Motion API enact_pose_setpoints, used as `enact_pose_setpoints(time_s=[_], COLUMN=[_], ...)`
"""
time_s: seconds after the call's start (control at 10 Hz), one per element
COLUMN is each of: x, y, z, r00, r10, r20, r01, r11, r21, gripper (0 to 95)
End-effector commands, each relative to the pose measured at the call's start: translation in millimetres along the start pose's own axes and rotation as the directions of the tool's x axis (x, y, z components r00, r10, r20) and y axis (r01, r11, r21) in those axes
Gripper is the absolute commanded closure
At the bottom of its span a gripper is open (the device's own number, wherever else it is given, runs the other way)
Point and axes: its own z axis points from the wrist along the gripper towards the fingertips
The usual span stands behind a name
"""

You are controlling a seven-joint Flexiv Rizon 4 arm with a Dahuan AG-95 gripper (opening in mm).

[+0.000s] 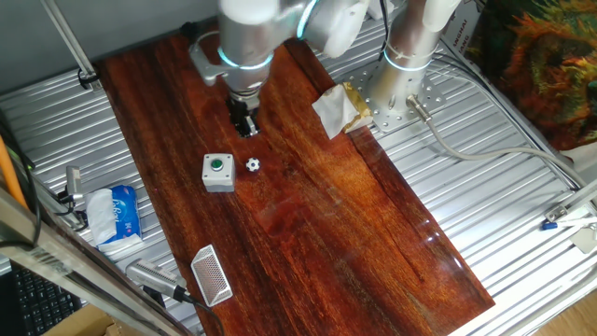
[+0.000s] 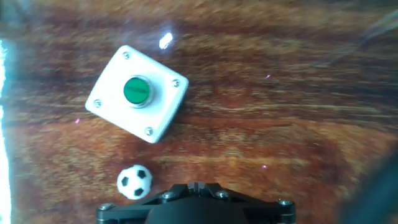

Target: Push the soccer ball into the goal

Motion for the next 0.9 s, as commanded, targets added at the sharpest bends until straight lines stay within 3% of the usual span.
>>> enact_pose_setpoints(time_s=[0.1,0.3,0.6,0.7,0.9], x=[-0.4,-3.9,-5.3,-5.2,-5.2], y=[0.2,1.1,1.1,1.0,1.0], z=[5.7,11.2,17.5,17.5,17.5], r00=[1.0,0.999,0.999,0.997,0.995], r10=[-0.019,-0.013,0.01,0.016,0.015], r20=[-0.02,-0.039,-0.044,-0.079,-0.1], r01=[0.019,0.013,-0.012,-0.018,-0.018], r11=[1.0,1.0,0.999,0.999,0.999], r21=[-0.006,-0.018,-0.033,-0.029,-0.028], gripper=[95.0,95.0,95.0,95.0,95.0])
